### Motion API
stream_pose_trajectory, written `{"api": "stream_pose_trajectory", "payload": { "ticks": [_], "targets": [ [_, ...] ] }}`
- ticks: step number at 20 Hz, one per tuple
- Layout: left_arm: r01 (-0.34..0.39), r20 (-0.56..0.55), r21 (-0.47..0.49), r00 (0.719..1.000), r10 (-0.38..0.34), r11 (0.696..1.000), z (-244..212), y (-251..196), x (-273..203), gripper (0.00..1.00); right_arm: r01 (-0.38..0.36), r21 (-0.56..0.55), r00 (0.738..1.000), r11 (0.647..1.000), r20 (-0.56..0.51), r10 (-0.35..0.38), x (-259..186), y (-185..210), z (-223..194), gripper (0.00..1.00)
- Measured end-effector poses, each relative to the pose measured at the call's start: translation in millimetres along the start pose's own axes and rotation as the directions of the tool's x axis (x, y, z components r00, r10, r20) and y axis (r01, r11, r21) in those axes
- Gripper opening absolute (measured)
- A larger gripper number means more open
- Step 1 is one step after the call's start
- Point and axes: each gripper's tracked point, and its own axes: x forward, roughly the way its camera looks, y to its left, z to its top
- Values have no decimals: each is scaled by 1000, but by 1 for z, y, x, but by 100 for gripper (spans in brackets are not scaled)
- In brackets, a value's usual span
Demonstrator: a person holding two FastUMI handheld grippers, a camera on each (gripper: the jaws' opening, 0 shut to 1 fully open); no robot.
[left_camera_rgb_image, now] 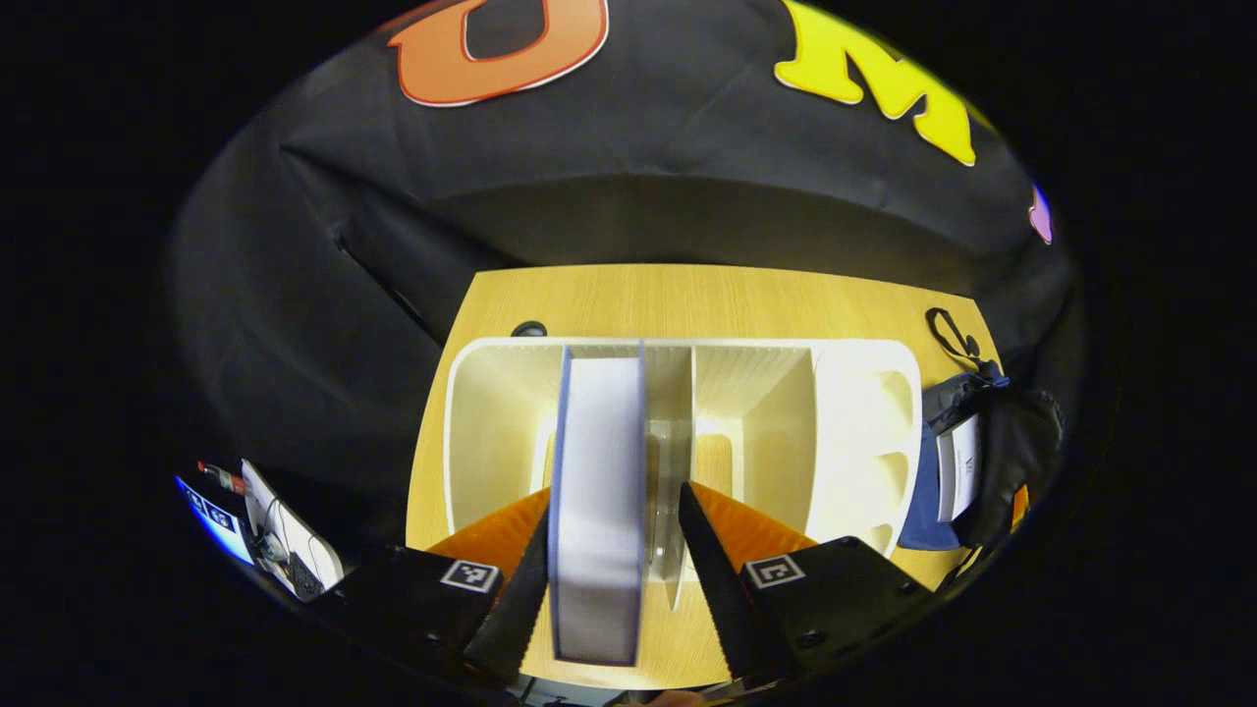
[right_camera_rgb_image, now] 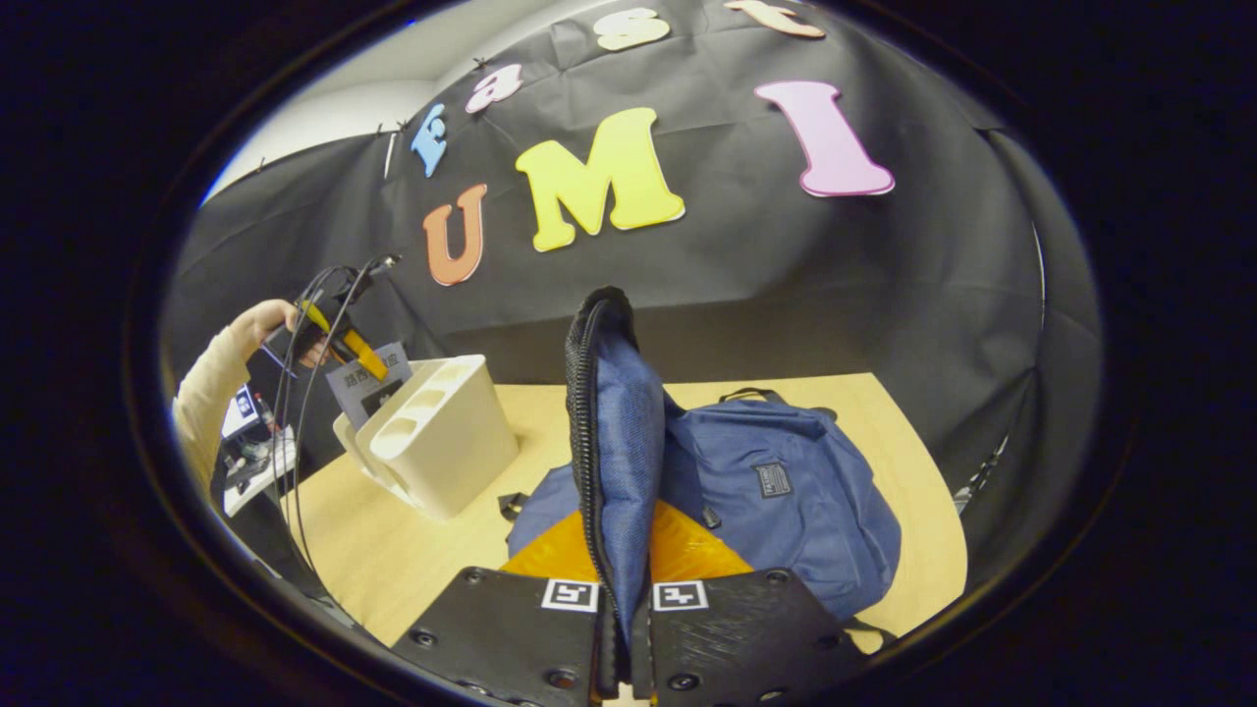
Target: Open the schoolbag, grab two books from the bookshelf and put them into the schoolbag.
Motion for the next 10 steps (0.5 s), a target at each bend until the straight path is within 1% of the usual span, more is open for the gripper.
{"api": "stream_pose_trajectory", "payload": {
  "ticks": [1,2,3,4,5,6,7,8,9,10],
  "targets": [
    [23,-5,-12,1000,-23,1000,-1,-2,8,69,-2,3,1000,1000,3,2,0,-1,0,6],
    [31,-21,-23,999,-32,999,-5,-3,11,55,-7,7,1000,1000,7,7,0,-2,-2,6],
    [39,-33,-33,999,-40,999,-9,-5,13,52,-10,12,1000,1000,10,10,-1,-2,-1,6],
    [48,-45,-38,998,-50,998,-11,-7,17,56,-14,15,1000,1000,10,14,0,-2,-2,6],
    [49,-48,-41,998,-51,998,-12,-5,17,55,-11,12,1000,1000,11,11,0,-4,-2,6],
    [43,-44,-37,998,-45,998,-12,-4,16,50,-10,12,1000,1000,14,10,0,-4,-2,6],
    [29,-37,-38,999,-30,999,-13,-1,15,53,-10,11,1000,1000,14,10,0,-4,-2,6],
    [14,-5,-31,1000,-14,999,-10,1,13,53,-6,8,1000,1000,13,6,-1,-4,-3,6],
    [-10,31,-21,999,11,1000,-8,5,6,48,-5,8,1000,1000,16,5,-2,-5,-3,6],
    [-19,72,-15,997,20,1000,-6,7,-1,52,-4,8,1000,1000,17,4,-2,-4,-4,6]
  ]
}}
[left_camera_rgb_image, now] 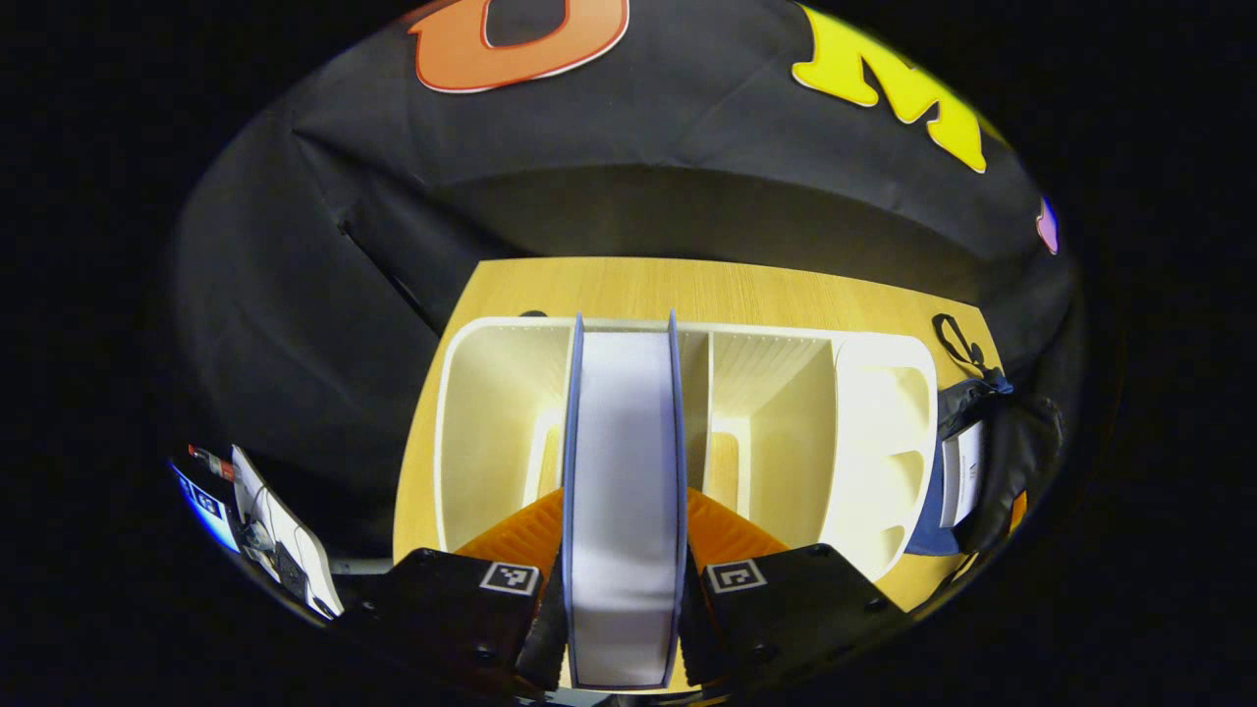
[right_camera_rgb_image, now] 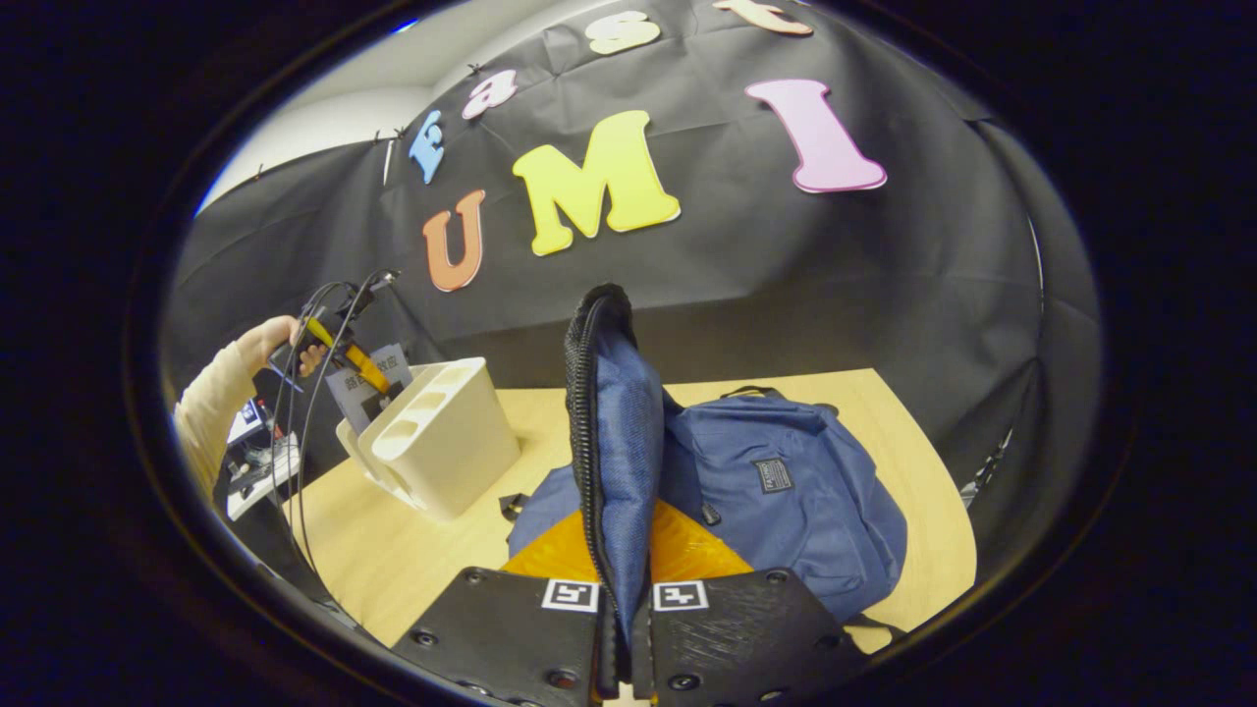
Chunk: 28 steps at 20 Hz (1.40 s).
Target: Open the schoolbag, grab two books from the bookshelf and put them into the schoolbag.
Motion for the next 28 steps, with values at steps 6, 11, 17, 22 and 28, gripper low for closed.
{"api": "stream_pose_trajectory", "payload": {
  "ticks": [6,11,17,22,28],
  "targets": [
    [60,265,-44,963,-46,997,6,6,-85,47,10,-4,1000,1000,10,-10,-2,4,1,6],
    [30,476,-41,879,-7,999,1,23,-170,47,1,2,1000,1000,13,-1,1,12,2,6],
    [104,585,27,805,-100,994,-15,-11,-232,46,-27,48,999,998,28,26,5,13,0,6],
    [168,503,186,830,-241,968,-24,-89,-236,46,-37,48,999,998,32,36,5,13,1,3],
    [352,507,333,715,-481,875,-14,-215,-247,46,-58,81,998,995,38,55,8,16,5,5]
  ]
}}
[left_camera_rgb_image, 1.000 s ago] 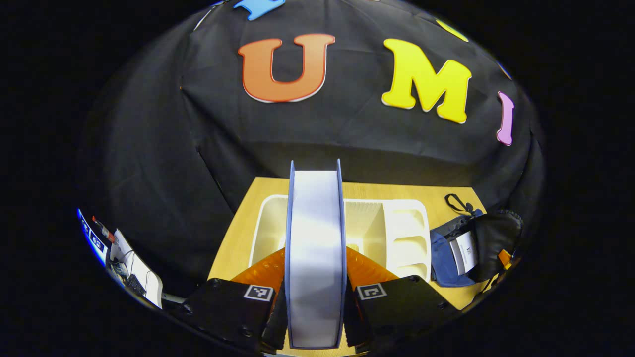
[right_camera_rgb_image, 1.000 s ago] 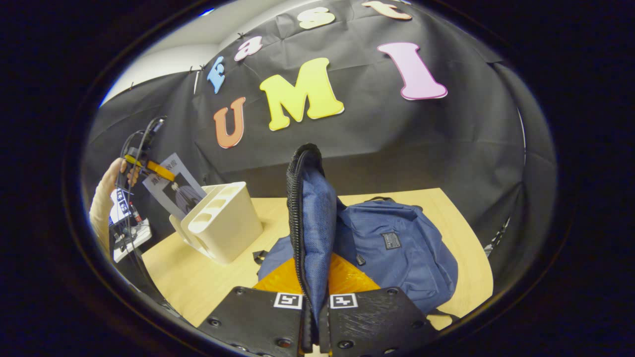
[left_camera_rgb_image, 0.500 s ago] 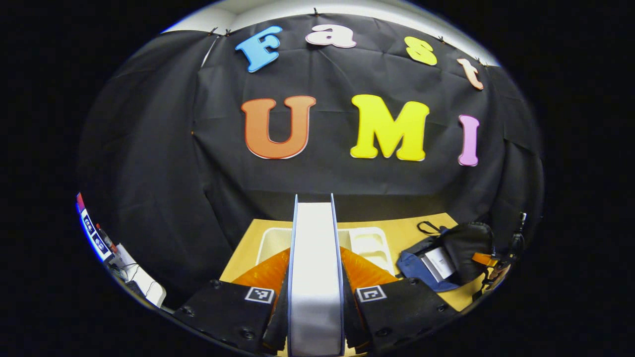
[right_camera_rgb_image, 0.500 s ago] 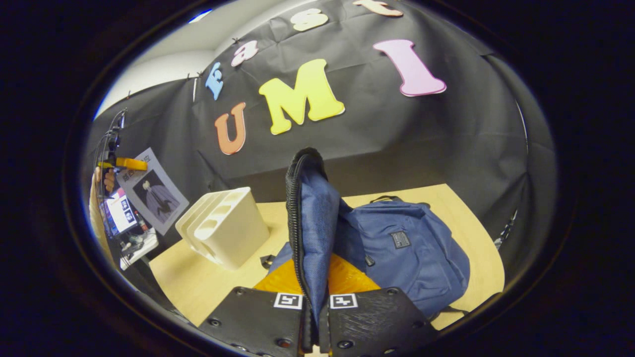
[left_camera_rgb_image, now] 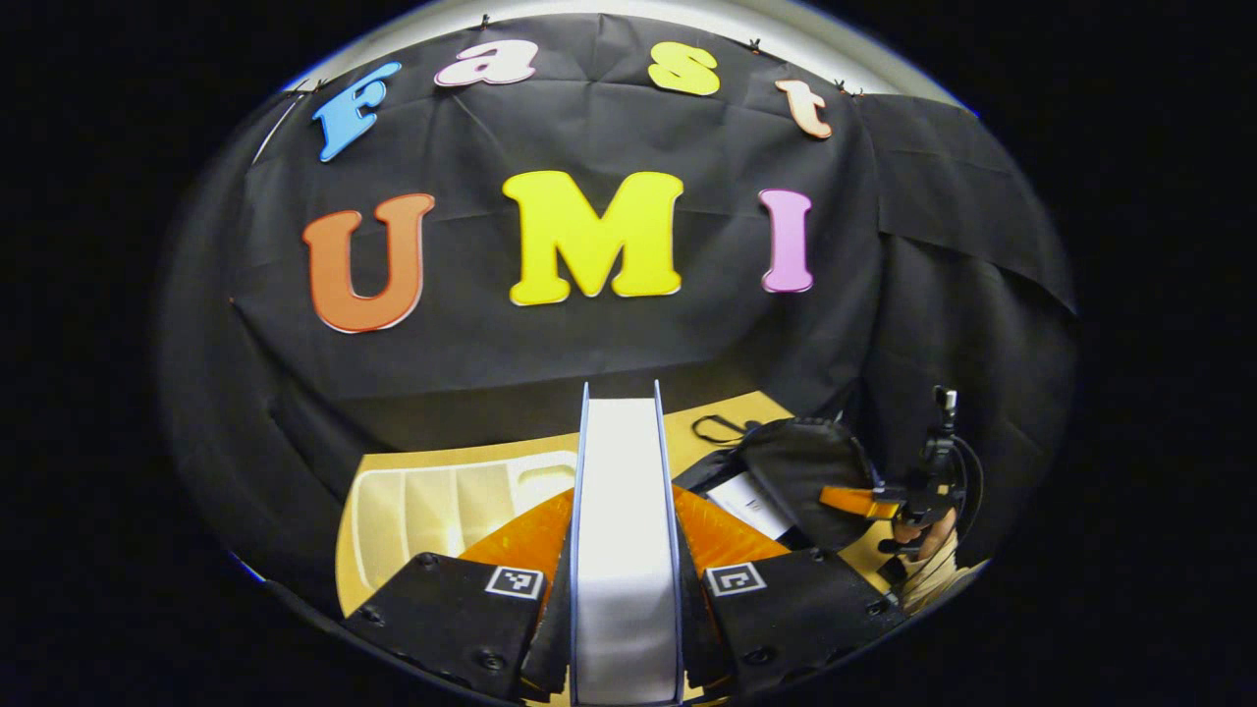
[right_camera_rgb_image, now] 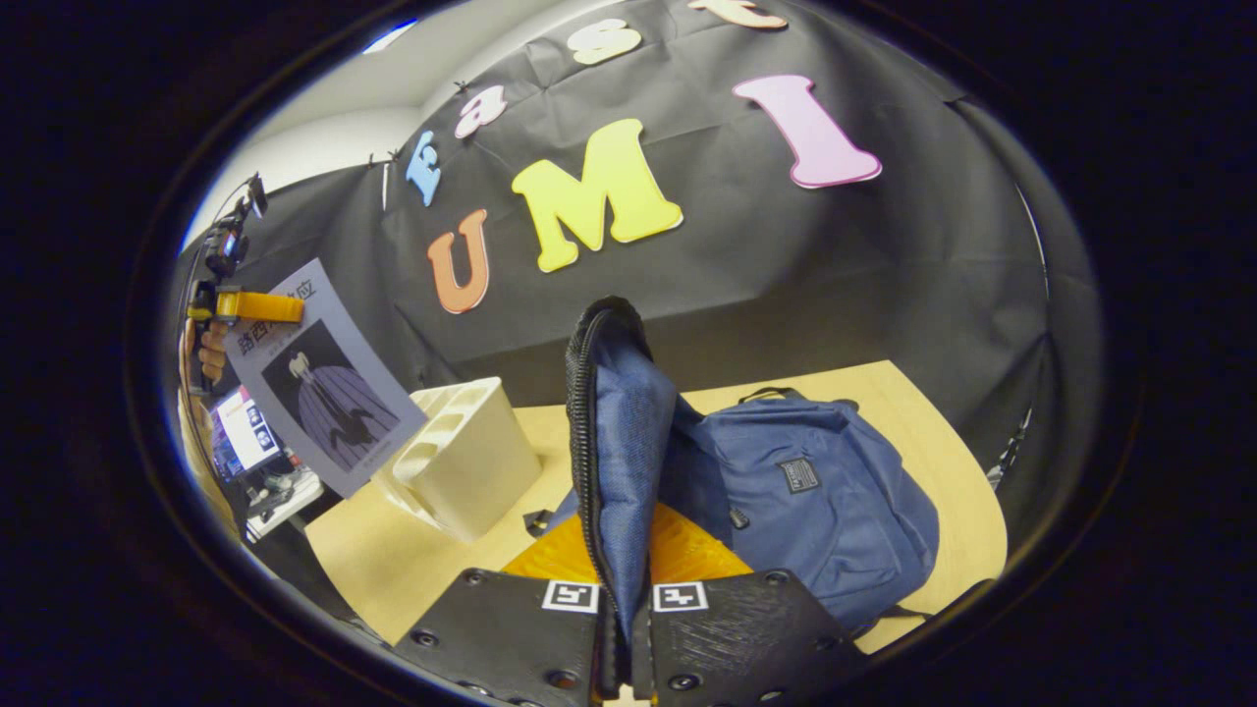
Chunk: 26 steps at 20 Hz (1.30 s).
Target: Open the schoolbag, grab two books from the bookshelf and put them into the schoolbag.
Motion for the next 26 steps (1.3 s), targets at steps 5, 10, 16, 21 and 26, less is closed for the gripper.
{"api": "stream_pose_trajectory", "payload": {
  "ticks": [5,10,16,21,26],
  "targets": [
    [182,34,-230,983,-179,956,-16,-58,69,46,-19,49,1000,999,-20,20,8,4,7,6],
    [235,43,-531,967,-252,814,-45,-75,150,46,-59,106,998,993,-22,62,12,9,37,5],
    [222,77,-735,966,-247,641,-89,-72,212,46,-135,164,989,977,-42,144,24,17,54,5],
    [260,133,-809,955,-267,527,-114,-91,248,46,-152,117,981,981,-100,164,45,36,50,5],
    [350,236,-795,931,-278,496,-116,-116,265,46,-136,-12,979,991,-157,132,63,56,48,8]
  ]
}}
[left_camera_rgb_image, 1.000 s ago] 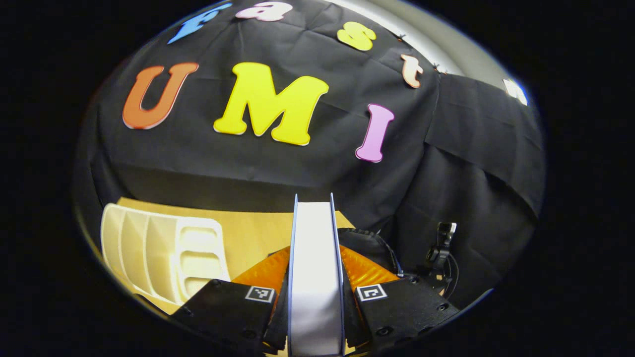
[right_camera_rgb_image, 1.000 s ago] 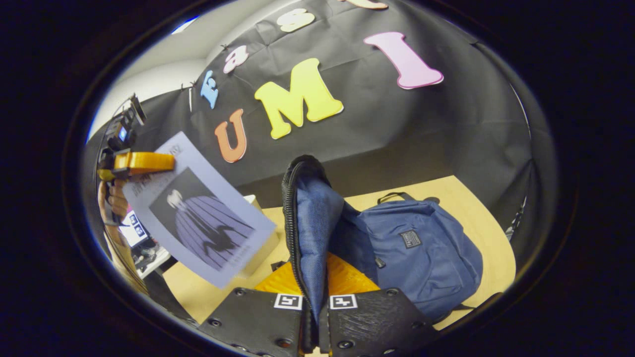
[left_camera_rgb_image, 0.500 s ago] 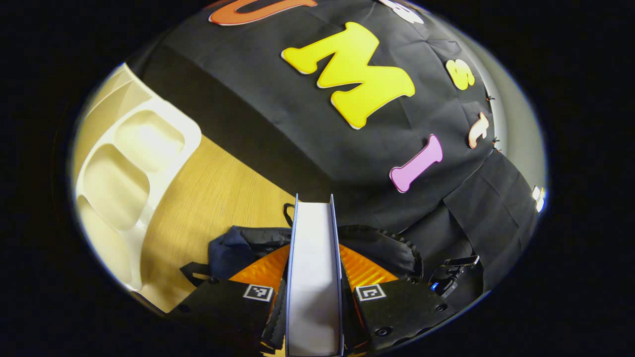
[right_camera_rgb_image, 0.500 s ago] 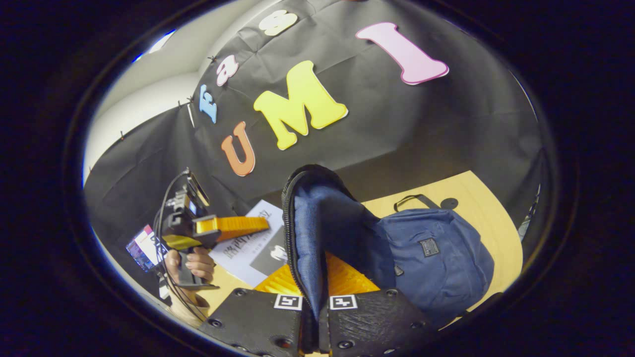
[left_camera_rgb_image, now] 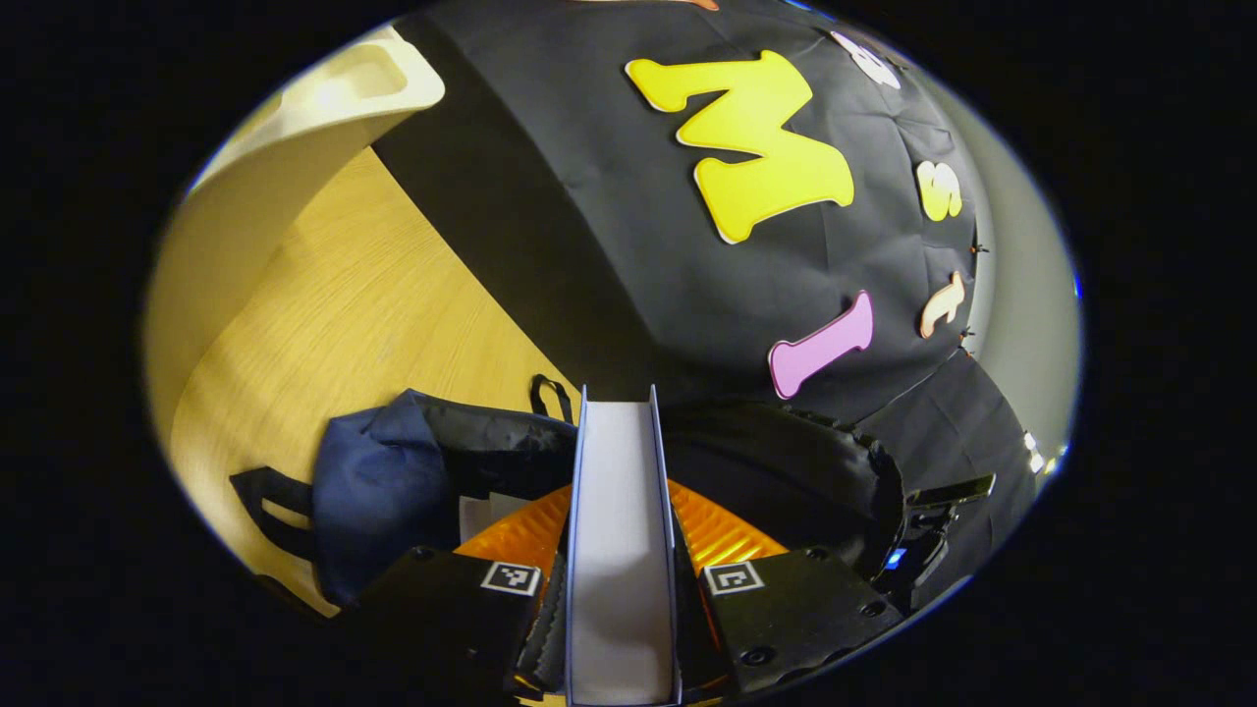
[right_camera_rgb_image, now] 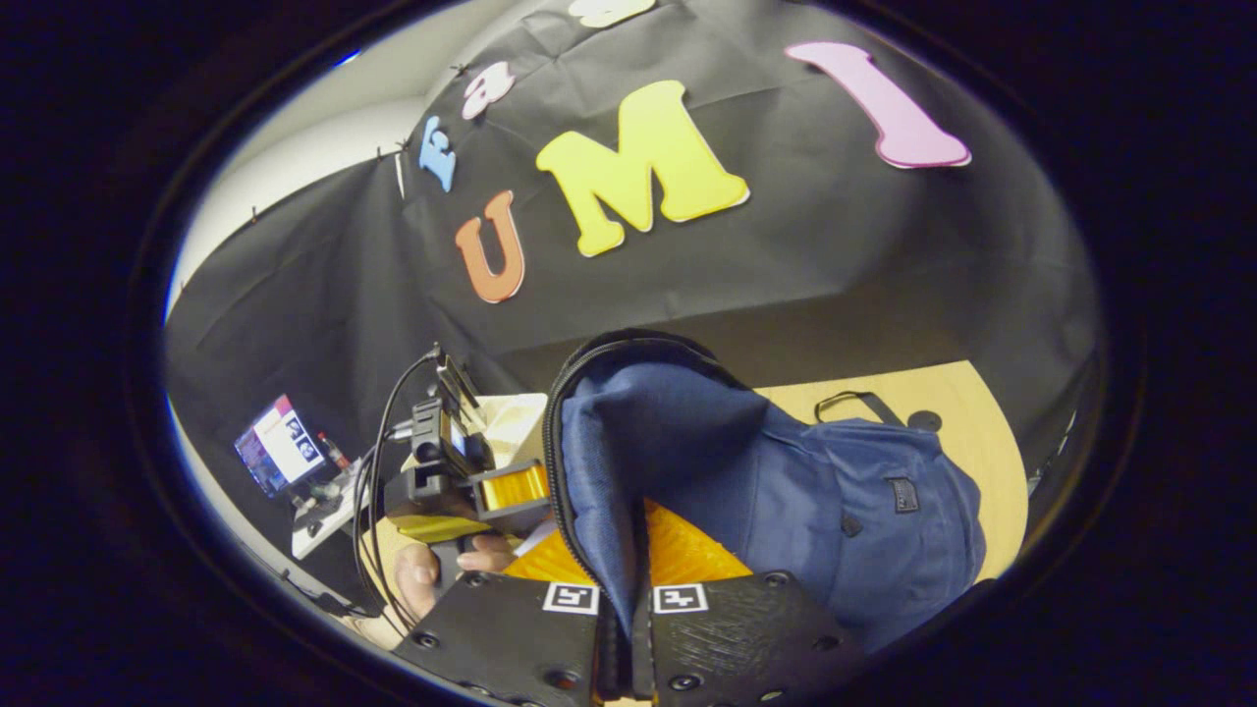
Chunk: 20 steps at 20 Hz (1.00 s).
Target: Open the schoolbag, grab two books from the bookshelf and put them into the schoolbag.
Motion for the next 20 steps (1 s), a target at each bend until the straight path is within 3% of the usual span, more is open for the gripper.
{"api": "stream_pose_trajectory", "payload": {
  "ticks": [3,6,7,8,11,13,14,15,16,20],
  "targets": [
    [28,-22,2,999,-28,1000,-21,5,19,46,-1,-32,1000,999,-27,0,9,6,-1,6],
    [46,-19,-60,999,-47,997,-34,15,37,46,1,-43,999,999,-37,-2,11,7,-1,5],
    [38,-22,-71,999,-40,997,-42,23,43,41,3,-42,999,999,-35,-5,12,5,0,5],
    [48,-22,-102,998,-51,994,-49,26,50,46,-6,-27,999,1000,-35,5,13,7,1,6],
    [73,-17,-160,997,-77,984,-63,31,59,46,-31,2,999,1000,-28,31,14,9,4,5],
    [76,13,-123,997,-75,989,-64,27,63,41,-29,1,999,1000,-33,29,15,9,3,5],
    [76,25,-98,997,-74,992,-65,28,63,52,-24,-2,999,1000,-33,24,15,9,3,8],
    [69,24,-82,997,-67,994,-65,28,63,46,-15,-7,1000,1000,-26,15,15,8,5,8],
    [51,14,-56,999,-50,997,-67,30,61,48,-9,-14,1000,1000,-17,8,13,7,6,6],
    [-35,-16,180,999,38,983,-63,37,45,62,-2,23,1000,1000,13,1,2,-4,9,2]
  ]
}}
